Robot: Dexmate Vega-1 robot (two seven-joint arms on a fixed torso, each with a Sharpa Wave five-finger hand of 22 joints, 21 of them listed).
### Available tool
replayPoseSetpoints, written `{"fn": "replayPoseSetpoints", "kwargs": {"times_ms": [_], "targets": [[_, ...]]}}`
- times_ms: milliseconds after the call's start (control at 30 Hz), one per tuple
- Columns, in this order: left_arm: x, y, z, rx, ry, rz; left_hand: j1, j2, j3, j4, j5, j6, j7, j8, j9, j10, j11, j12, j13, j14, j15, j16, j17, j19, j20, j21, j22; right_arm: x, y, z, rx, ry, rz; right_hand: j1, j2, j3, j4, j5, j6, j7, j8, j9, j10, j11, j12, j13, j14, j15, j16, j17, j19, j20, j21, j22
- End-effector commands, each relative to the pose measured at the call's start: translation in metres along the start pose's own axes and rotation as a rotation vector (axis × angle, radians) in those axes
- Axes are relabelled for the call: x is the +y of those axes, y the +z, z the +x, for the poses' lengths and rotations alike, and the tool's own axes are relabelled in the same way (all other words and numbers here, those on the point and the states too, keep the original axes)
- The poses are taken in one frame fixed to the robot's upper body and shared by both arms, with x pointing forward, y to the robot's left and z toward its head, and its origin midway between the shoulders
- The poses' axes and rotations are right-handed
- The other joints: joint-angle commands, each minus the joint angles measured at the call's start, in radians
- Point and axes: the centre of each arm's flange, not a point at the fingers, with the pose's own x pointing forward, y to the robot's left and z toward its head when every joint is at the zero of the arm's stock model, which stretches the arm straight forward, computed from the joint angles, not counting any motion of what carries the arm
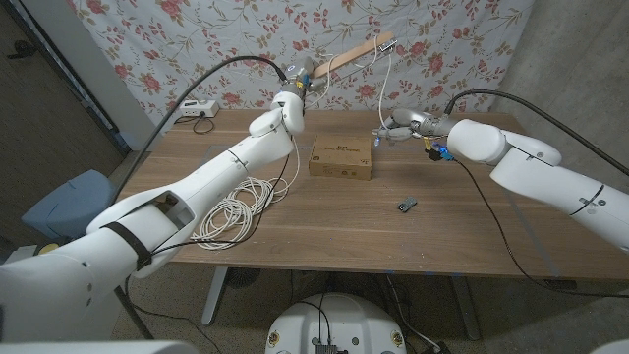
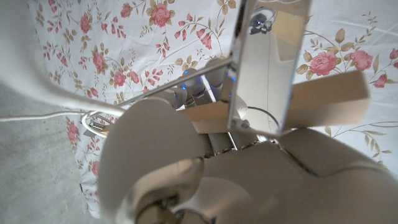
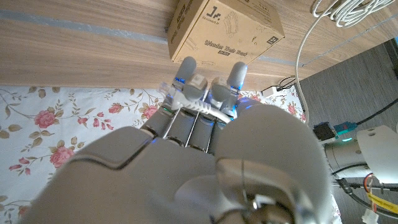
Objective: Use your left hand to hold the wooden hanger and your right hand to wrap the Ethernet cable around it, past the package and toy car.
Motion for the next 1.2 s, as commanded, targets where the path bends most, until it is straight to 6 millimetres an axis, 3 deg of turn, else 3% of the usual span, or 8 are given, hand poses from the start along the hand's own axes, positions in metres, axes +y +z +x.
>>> {"fn": "replayPoseSetpoints", "kwargs": {"times_ms": [33, 733, 1200], "targets": [[-0.023, 0.04, 0.007, -0.053, 0.004, 0.355, 0.006, 0.003, 0.002, 0.004, -0.007, 0.046, 0.007, 0.002, 0.002, -0.005, 0.0, 0.005, 0.003, -0.015, -0.001, 0.018, 0.01, -0.003, 0.006, 0.022, 0.023, -0.031, 0.033, -0.027, -0.008, -0.088, -0.176, 0.006, 0.001, 0.009, 0.002, -0.004, 0.002, 0.009, 0.006, 0.002, 0.003, -0.007, -0.002, -0.002, 0.008, -0.114, 0.001, 0.0, 0.003, -0.087, 0.007, 0.002], [-0.036, 0.061, 0.006, -0.222, -0.105, 0.529, -0.003, -0.009, 0.013, 0.024, -0.009, 0.045, -0.008, -0.008, -0.002, -0.014, -0.007, -0.002, -0.004, -0.071, -0.004, 0.101, 0.008, -0.007, 0.004, 0.013, 0.088, -0.067, 0.074, -0.007, -0.076, -0.072, -0.406, 0.006, -0.001, 0.013, 0.002, -0.008, 0.0, 0.004, 0.007, 0.004, 0.0, -0.005, 0.0, 0.008, 0.009, -0.114, 0.0, 0.0, 0.002, -0.09, 0.01, 0.001], [-0.041, 0.058, 0.002, -0.323, -0.177, 0.539, -0.023, -0.014, 0.022, 0.032, -0.002, 0.046, -0.025, -0.013, -0.004, -0.015, -0.008, -0.006, -0.011, -0.095, -0.006, 0.138, 0.006, -0.015, -0.003, -0.005, 0.116, -0.094, 0.083, 0.026, -0.077, -0.091, -0.431, -0.001, -0.001, 0.012, 0.008, -0.007, -0.014, 0.002, 0.014, 0.026, -0.021, -0.02, 0.015, 0.032, 0.006, -0.114, 0.001, 0.001, -0.001, -0.093, 0.008, 0.0]]}}
